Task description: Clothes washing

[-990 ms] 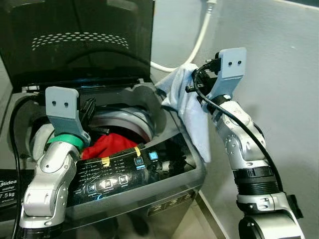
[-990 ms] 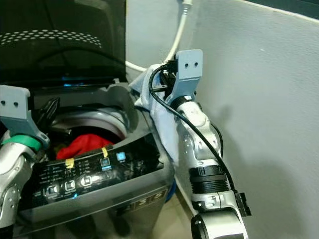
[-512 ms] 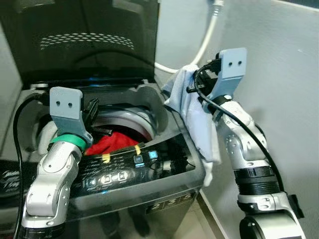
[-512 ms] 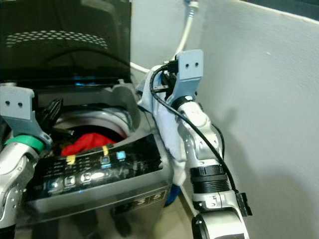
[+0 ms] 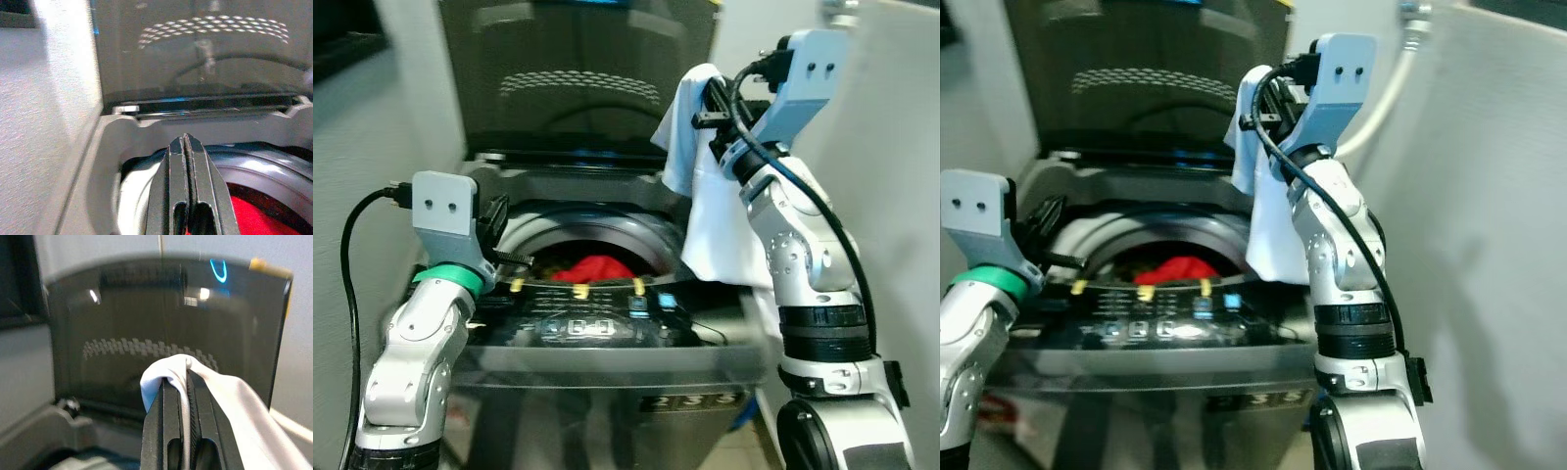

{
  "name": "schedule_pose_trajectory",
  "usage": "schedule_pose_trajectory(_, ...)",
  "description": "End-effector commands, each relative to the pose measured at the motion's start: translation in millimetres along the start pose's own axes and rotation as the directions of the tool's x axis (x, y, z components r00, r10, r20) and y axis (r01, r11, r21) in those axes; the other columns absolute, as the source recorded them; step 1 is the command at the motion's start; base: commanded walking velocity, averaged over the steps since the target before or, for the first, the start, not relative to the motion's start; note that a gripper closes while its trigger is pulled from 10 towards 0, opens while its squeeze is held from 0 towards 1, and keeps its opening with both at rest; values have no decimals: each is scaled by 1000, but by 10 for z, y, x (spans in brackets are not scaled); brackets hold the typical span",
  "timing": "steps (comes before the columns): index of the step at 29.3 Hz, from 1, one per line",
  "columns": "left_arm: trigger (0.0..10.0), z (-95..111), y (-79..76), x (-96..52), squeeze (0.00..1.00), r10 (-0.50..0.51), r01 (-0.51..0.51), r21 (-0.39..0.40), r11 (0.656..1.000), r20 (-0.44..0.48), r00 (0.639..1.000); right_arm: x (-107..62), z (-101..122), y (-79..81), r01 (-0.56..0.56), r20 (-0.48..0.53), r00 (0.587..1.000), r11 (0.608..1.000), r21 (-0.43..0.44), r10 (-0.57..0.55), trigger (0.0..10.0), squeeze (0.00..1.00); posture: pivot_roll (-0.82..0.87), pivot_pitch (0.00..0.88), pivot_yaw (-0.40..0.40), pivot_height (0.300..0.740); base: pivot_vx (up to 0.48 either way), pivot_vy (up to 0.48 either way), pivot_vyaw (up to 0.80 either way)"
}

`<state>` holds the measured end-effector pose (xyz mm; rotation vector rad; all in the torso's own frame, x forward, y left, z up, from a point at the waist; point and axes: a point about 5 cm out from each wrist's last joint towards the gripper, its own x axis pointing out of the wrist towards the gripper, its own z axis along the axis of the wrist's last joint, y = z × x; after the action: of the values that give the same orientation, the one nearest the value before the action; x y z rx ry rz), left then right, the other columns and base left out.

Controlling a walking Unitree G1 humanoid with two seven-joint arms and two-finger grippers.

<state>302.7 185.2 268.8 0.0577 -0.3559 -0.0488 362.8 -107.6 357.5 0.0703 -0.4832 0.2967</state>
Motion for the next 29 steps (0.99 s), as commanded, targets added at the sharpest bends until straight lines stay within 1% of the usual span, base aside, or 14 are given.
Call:
schedule_pose_trajectory(1,10000,-14,-8,-20,0,-7,7,-12,1000,-13,1000,-8,-51,-2,15,-26,1000,1000,2,-15,10000,0,28,25,-27,740,0,0,0)
schedule_pose_trajectory(2,10000,-14,-8,-20,0,-7,7,-12,1000,-13,1000,-8,-51,-2,15,-26,1000,1000,2,-15,10000,0,28,25,-27,740,0,0,0)
schedule_pose_trajectory(4,10000,-23,0,-28,0,-4,4,-17,1000,-19,1000,-21,-112,-27,31,-51,998,999,9,-30,10000,0,26,23,-26,740,0,480,0)
schedule_pose_trajectory(10,10000,-22,-2,-31,0,-5,5,-21,1000,-18,1000,-33,-141,-29,35,-63,997,999,32,-33,10000,0,28,19,-29,740,0,480,0)
schedule_pose_trajectory(25,10000,-15,0,-35,0,-9,9,-1,1000,-22,1000,-22,-193,-43,51,-83,995,998,45,-47,10000,0,39,30,-31,740,0,0,0)
schedule_pose_trajectory(29,10000,-24,6,-28,0,-11,11,11,1000,-35,999,12,-257,-64,62,-107,993,997,52,-56,10000,0,43,36,-28,740,0,0,0)
